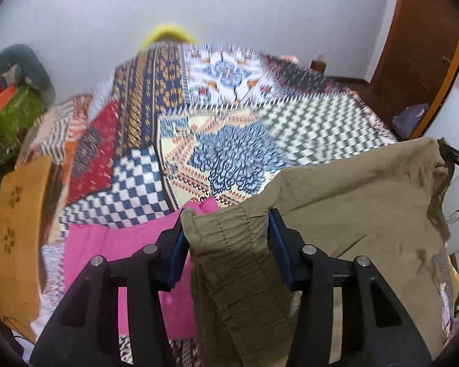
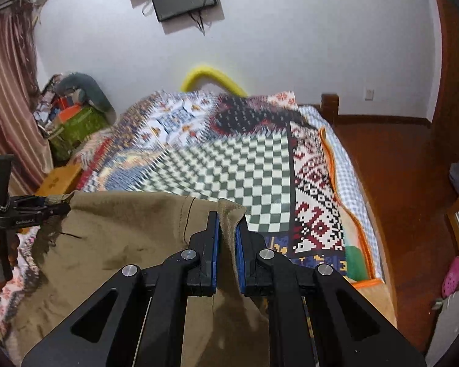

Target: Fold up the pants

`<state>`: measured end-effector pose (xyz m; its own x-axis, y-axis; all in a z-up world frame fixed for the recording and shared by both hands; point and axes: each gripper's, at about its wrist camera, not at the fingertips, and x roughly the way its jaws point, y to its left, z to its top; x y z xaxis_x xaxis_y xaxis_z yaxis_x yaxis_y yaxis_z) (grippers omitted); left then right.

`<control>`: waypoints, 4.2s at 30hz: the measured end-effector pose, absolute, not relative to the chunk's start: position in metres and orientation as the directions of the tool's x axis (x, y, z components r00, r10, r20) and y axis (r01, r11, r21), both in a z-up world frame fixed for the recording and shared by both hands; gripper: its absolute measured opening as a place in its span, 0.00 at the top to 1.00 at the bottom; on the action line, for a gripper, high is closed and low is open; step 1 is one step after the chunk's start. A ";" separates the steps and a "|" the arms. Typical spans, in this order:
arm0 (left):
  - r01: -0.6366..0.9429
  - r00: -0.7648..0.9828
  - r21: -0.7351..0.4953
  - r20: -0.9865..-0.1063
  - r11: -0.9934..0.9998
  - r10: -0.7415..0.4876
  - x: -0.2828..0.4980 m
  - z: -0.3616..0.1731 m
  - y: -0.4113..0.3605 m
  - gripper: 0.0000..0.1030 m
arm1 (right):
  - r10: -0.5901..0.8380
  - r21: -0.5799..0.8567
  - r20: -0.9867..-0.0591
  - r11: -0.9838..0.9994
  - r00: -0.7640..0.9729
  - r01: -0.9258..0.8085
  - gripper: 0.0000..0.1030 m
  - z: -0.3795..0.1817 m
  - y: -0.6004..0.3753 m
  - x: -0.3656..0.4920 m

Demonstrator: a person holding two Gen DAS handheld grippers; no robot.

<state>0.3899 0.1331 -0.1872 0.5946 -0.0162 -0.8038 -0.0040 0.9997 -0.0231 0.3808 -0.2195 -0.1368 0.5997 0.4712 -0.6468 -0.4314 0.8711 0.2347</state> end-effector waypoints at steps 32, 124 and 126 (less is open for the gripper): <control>0.101 0.593 -0.090 -0.794 0.991 -0.132 0.163 -0.172 0.098 0.53 | 0.496 0.303 -0.683 0.860 0.536 -0.410 0.92 -0.137 -0.263 0.167; -0.116 0.482 -0.126 -0.874 0.985 -0.055 0.274 -0.227 0.138 0.38 | 0.378 0.209 -0.759 0.913 0.530 -0.351 0.67 -0.174 -0.247 0.291; -0.116 0.471 -0.131 -0.880 0.985 -0.062 0.280 -0.234 0.139 0.38 | 0.374 0.205 -0.768 0.913 0.520 -0.353 0.67 -0.181 -0.243 0.306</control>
